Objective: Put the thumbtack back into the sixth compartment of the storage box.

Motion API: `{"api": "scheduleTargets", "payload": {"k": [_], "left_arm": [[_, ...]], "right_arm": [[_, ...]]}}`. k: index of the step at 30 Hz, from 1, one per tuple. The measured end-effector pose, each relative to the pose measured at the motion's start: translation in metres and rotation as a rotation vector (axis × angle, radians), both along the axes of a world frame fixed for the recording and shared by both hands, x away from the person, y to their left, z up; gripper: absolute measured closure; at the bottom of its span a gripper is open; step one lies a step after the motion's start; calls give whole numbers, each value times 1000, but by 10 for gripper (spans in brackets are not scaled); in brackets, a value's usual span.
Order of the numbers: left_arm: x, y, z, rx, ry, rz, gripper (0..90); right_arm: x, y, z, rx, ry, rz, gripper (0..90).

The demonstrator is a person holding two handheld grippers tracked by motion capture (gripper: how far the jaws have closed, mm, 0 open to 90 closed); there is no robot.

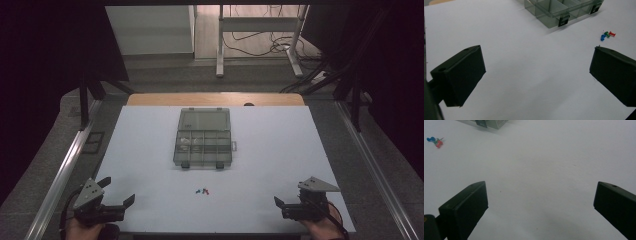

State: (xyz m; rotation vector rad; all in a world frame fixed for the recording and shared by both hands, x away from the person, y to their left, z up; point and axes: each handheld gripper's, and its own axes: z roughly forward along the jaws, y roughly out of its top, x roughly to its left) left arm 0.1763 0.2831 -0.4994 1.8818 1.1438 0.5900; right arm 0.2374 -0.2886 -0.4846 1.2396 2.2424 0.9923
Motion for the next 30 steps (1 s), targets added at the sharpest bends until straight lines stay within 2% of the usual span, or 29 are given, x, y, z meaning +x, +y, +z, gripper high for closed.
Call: {"api": "scheduleTargets", "payload": {"k": [12,22,30], "left_arm": [[0,2,0,-14,11,4,7],[0,2,0,-15,14,6,8],[1,2,-1,-13,14,5,10]], "right_arm": [[2,2,0,-3,10,23,0],[4,6,-1,-31,28,59,0],[7,11,0,-49,17,78,0]]}}
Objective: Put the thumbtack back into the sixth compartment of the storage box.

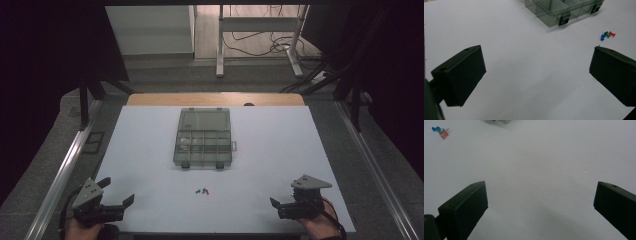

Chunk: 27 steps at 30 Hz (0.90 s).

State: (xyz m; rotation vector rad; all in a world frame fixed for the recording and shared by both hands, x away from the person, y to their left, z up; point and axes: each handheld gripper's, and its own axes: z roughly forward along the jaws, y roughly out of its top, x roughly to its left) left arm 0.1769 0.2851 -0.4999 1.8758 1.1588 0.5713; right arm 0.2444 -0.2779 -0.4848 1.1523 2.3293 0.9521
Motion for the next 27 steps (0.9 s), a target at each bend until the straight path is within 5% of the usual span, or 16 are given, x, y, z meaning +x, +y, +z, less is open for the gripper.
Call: {"api": "scheduleTargets", "payload": {"k": [27], "left_arm": [[1,-1,0,5,5,-6,11]], "right_arm": [[21,43,5,8,50,108,0]]}}
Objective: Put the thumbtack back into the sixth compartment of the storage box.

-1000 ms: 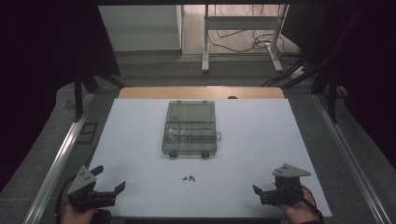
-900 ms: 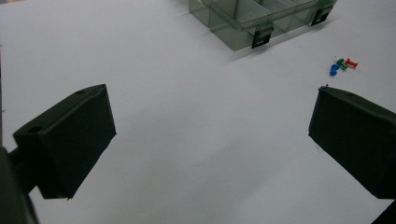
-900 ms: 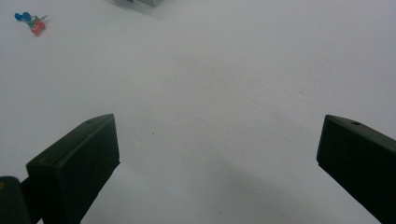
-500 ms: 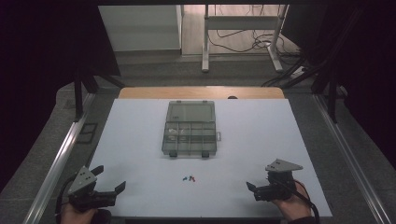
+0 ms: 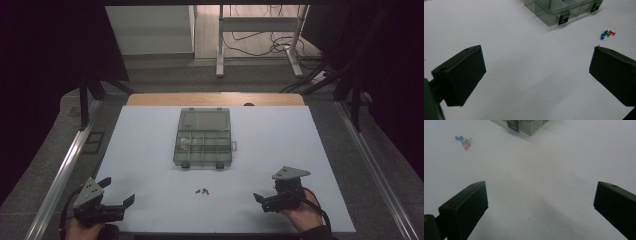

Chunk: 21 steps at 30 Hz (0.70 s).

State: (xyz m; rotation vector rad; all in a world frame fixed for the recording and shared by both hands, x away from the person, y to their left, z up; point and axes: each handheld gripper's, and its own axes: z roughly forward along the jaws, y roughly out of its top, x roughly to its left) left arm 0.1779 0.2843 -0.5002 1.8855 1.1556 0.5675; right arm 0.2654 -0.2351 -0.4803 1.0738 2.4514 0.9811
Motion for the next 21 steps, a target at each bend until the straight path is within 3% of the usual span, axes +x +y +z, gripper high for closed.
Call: {"api": "scheduleTargets", "payload": {"k": [21], "left_arm": [[0,-1,0,10,1,-4,13]], "right_arm": [[14,39,1,-43,47,34,0]]}}
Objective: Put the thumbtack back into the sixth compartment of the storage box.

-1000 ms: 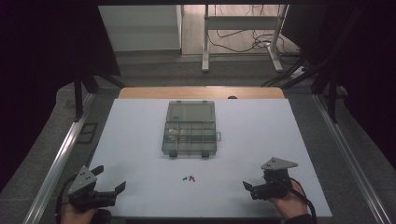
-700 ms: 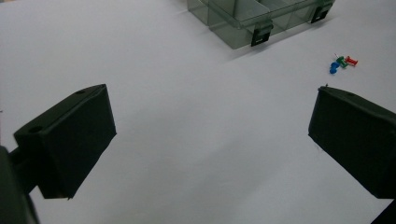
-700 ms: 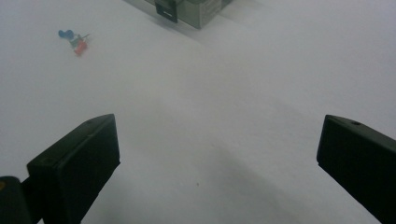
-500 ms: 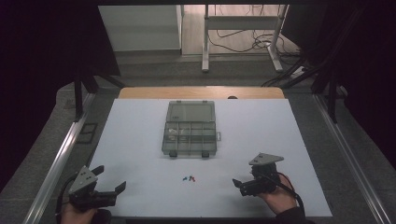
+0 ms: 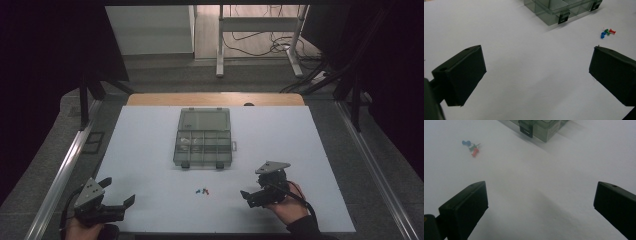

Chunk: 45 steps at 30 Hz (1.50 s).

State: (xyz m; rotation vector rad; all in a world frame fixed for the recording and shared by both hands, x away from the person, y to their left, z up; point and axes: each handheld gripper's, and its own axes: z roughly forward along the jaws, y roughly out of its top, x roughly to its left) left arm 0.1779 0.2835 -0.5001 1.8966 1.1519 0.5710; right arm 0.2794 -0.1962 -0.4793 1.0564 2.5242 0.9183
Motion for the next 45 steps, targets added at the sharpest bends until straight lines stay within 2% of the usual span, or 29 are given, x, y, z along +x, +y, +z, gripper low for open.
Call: {"api": "scheduleTargets", "payload": {"k": [8,20,22,24,31,40,43,45], "left_arm": [[0,0,0,0,0,0,13],[0,0,0,0,0,-1,14],[0,0,0,0,0,-1,14],[0,0,0,0,0,-2,14],[0,0,0,0,0,-3,14],[0,0,0,-2,0,-4,15],[0,0,0,-2,0,-5,15],[0,0,0,-3,-1,-6,14]], "right_arm": [[5,15,0,-16,31,30,0],[10,34,-2,-33,43,56,10],[11,39,-2,-42,40,76,72],[11,40,-2,-47,39,78,88],[12,54,-3,-54,48,134,240],[18,75,-7,-44,100,185,407],[19,85,-10,-60,106,206,474],[19,88,-11,-63,109,212,488]]}}
